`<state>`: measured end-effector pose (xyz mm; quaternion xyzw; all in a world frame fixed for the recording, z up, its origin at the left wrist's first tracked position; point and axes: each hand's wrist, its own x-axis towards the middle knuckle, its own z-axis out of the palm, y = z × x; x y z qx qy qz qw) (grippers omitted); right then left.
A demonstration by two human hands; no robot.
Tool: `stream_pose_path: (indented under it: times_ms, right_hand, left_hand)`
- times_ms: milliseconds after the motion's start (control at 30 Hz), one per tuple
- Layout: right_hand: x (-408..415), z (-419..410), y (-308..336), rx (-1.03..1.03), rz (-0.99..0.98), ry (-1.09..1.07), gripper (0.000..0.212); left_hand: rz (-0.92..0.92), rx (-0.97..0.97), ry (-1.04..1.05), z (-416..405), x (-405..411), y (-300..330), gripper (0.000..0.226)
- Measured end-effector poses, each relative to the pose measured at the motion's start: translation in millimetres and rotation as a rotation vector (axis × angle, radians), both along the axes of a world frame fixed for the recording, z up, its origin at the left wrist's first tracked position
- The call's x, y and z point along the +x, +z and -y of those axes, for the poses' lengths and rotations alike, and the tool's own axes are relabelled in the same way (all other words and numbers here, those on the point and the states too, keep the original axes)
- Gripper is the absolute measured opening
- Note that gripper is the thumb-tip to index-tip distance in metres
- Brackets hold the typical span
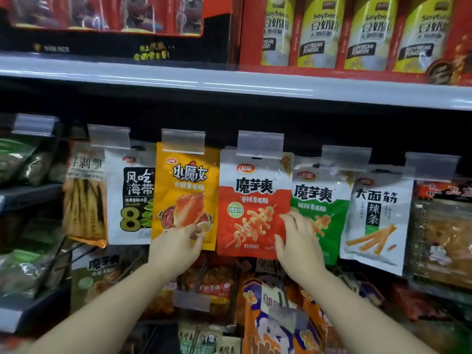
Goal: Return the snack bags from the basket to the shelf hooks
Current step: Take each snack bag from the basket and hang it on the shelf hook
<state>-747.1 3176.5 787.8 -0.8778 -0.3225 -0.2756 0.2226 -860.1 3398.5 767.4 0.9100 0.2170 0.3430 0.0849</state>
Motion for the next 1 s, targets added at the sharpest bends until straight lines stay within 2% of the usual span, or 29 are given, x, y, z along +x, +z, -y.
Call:
stream_pose_path:
  times_ms: [267, 400, 600, 733, 833, 1000]
  right_hand:
    - [-65.6, -28.9, -53.4, -0.415, 0.003, 0.007, 0.047]
    - [-116.0, -50.9, -91.7, -0.443, -0.105, -0.034, 0.048]
    - [-188.0, -88.4, -174.7, -0.545, -0.269, -0.048, 0.041]
    - [-224.2, -101.0, -242.1, -0.632, -0.400, -0.004, 0.036]
    - [-244.5, -103.3, -302.8, -0.722, -0.532, 0.036, 0.044]
    - [-258.3, -108.2, -445.5, -0.852, -0.632, 0.124, 0.046]
  left_hand:
    - [-0.341, 0.233, 0.002, -32.0, -82.6, -59.6, 0.033]
    - [-0.445, 0.251, -0.051, -59.7, -129.5, -103.8, 0.035]
    - [-0.710, 0.286, -0.153, -80.7, -195.4, -190.1, 0.035]
    - [-0.853, 0.176, -0.160, -88.2, -229.4, -258.0, 0.030]
    - [-0.964, 0.098, -0.140, -89.6, -252.1, -324.1, 0.030]
    - [-1.026, -0.001, -0.084, -85.1, -272.0, -461.6, 0.033]
